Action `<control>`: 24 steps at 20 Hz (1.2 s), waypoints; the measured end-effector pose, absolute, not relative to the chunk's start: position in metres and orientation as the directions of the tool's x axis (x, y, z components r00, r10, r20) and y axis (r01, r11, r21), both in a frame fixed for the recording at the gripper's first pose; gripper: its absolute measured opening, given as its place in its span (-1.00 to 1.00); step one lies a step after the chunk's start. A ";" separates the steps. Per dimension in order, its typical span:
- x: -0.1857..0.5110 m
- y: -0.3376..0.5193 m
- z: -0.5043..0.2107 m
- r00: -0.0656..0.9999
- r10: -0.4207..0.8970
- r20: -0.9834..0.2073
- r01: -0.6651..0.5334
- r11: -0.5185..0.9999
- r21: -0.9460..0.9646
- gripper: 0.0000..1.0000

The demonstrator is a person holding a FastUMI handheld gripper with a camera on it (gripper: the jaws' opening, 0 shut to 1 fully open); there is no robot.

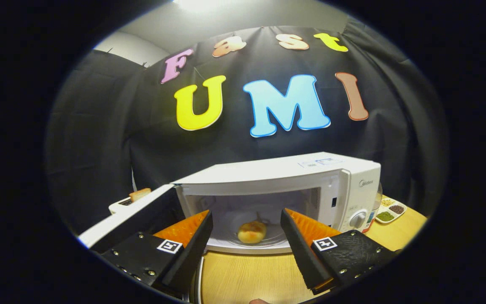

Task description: Open the microwave, put the food inside, and close the microwave door.

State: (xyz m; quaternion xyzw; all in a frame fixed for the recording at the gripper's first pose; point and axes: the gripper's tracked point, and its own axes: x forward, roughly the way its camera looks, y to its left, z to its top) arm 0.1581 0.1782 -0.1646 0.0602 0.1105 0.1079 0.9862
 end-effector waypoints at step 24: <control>-0.103 0.367 -0.109 0.556 0.810 -0.184 -0.796 0.583 0.161 0.94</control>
